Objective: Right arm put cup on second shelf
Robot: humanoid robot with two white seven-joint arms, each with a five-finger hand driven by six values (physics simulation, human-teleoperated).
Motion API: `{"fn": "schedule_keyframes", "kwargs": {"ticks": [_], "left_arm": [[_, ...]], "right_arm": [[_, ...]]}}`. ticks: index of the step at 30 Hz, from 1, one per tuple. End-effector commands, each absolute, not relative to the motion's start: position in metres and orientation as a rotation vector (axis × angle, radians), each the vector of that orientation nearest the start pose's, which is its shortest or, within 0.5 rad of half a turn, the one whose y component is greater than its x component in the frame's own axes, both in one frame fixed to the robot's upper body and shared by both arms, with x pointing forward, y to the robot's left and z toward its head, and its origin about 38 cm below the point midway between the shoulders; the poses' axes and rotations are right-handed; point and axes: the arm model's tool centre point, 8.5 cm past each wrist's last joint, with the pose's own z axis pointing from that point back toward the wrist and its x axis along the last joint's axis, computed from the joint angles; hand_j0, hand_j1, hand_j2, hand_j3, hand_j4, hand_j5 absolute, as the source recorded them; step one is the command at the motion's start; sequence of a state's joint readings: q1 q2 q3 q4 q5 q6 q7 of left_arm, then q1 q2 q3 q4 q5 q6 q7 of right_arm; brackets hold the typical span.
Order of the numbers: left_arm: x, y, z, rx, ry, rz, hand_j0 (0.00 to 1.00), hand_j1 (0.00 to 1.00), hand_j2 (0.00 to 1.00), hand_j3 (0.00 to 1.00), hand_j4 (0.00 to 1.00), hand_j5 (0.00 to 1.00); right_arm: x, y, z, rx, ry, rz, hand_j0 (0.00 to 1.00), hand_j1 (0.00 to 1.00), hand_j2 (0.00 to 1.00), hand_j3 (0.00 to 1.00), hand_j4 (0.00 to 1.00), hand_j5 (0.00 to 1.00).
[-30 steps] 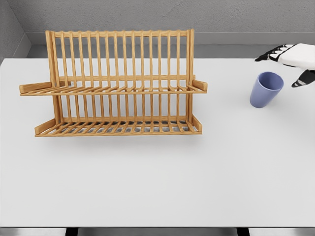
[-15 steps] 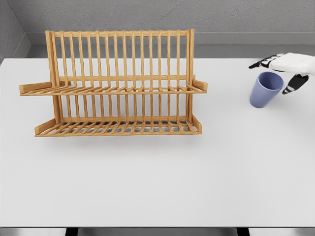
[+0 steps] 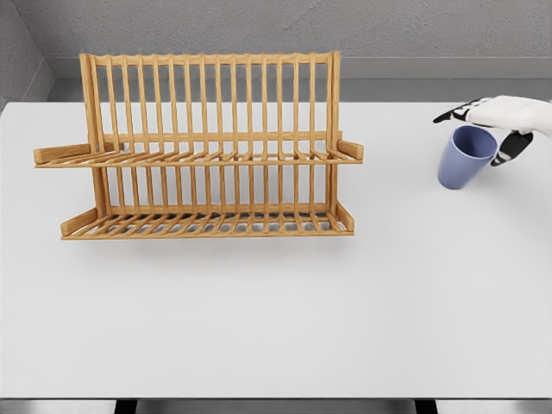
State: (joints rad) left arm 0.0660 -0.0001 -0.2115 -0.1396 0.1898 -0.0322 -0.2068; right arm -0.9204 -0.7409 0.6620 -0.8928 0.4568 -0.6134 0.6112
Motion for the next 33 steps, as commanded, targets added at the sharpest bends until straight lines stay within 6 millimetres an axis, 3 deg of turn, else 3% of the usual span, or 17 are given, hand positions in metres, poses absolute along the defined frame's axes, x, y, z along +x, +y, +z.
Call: {"fn": "schedule_keyframes", "kwargs": {"ticks": [1, 9, 10, 12, 31, 33], "left_arm": [[0.008, 0.244, -0.263, -0.149, -0.099, -0.035, 1.00, 1.00, 1.00, 1.00, 1.00, 1.00], [0.008, 0.244, -0.263, -0.149, -0.099, -0.035, 1.00, 1.00, 1.00, 1.00, 1.00, 1.00], [0.008, 0.244, -0.263, -0.149, -0.099, -0.035, 1.00, 1.00, 1.00, 1.00, 1.00, 1.00], [0.008, 0.244, -0.263, -0.149, -0.099, -0.035, 1.00, 1.00, 1.00, 1.00, 1.00, 1.00], [0.008, 0.244, -0.263, -0.149, -0.099, -0.035, 1.00, 1.00, 1.00, 1.00, 1.00, 1.00], [0.008, 0.244, -0.263, -0.149, -0.099, -0.035, 1.00, 1.00, 1.00, 1.00, 1.00, 1.00]], "right_arm": [[0.511, -0.398, 0.225, -0.535, -1.082, 1.883, 1.00, 1.00, 1.00, 1.00, 1.00, 1.00], [0.510, -0.398, 0.224, -0.535, -1.081, 1.883, 1.00, 1.00, 1.00, 1.00, 1.00, 1.00], [0.510, -0.398, 0.224, -0.534, -1.079, 1.885, 0.88, 0.88, 0.88, 0.88, 0.88, 0.88], [0.510, -0.399, 0.224, -0.534, -1.078, 1.883, 0.75, 0.75, 0.75, 0.75, 0.75, 0.75], [0.515, -0.397, 0.242, -0.566, -1.114, 1.878, 0.76, 0.76, 0.76, 0.76, 0.76, 0.76], [0.515, -0.396, 0.242, -0.565, -1.115, 1.879, 0.68, 0.68, 0.68, 0.68, 0.68, 0.68]]}}
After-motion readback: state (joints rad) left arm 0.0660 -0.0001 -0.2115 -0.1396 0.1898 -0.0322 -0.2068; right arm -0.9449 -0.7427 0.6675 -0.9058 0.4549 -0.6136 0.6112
